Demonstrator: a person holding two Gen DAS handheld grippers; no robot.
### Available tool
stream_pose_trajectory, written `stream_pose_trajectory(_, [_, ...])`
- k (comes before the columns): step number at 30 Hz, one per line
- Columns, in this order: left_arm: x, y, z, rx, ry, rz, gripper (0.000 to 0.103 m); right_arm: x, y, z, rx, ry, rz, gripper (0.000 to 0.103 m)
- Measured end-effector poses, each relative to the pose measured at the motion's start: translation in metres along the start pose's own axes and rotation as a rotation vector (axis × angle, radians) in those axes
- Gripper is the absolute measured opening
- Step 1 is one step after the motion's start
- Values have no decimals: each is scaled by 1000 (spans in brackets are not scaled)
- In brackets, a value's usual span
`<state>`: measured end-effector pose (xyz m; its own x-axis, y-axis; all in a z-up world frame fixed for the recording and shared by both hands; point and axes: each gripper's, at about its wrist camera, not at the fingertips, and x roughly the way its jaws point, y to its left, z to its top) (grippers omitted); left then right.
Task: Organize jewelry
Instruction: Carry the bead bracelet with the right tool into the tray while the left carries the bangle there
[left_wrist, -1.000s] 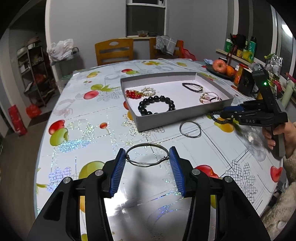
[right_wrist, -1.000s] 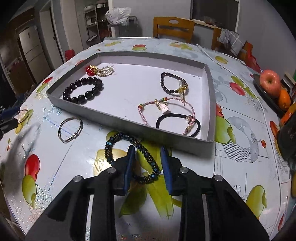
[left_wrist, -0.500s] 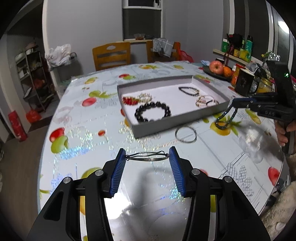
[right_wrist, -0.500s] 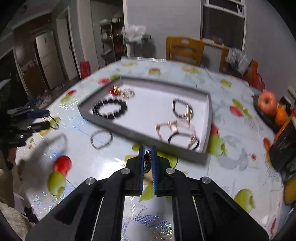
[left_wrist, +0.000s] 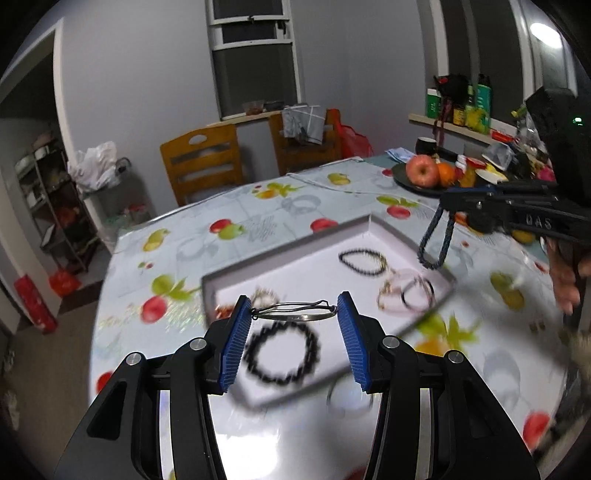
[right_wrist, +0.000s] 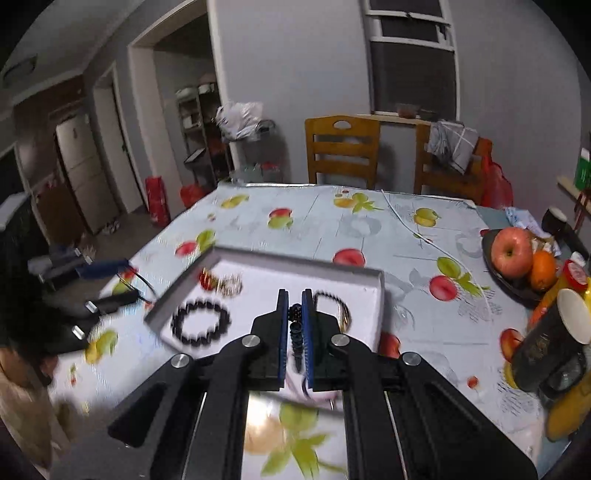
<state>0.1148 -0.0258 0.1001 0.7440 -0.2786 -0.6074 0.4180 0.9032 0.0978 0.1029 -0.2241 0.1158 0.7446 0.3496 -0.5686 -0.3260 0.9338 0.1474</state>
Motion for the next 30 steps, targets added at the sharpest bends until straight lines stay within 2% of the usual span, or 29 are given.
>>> stream_pose_trajectory(5, [65, 2, 21, -66, 42, 7, 50, 35, -6, 13, 59, -4, -8, 7])
stream_pose_trajectory(8, [94, 11, 21, -172, 71, -26, 50, 56, -9, 14, 97, -8, 7, 7])
stream_pose_trajectory(11, [113, 14, 15, -217, 96, -32, 50, 73, -8, 11, 113, -22, 28, 7])
stream_pose_trajectory(16, [127, 12, 8, -202, 129, -21, 50, 95, -4, 1, 104, 6, 45, 7])
stream_pose_trajectory(21, [133, 10, 5, -183, 133, -16, 50, 104, -2, -4, 114, 21, 102, 7])
stream_pose_trajectory(30, [147, 3, -11, -81, 211, 48, 51, 122, -14, -20, 132, 114, 10, 7])
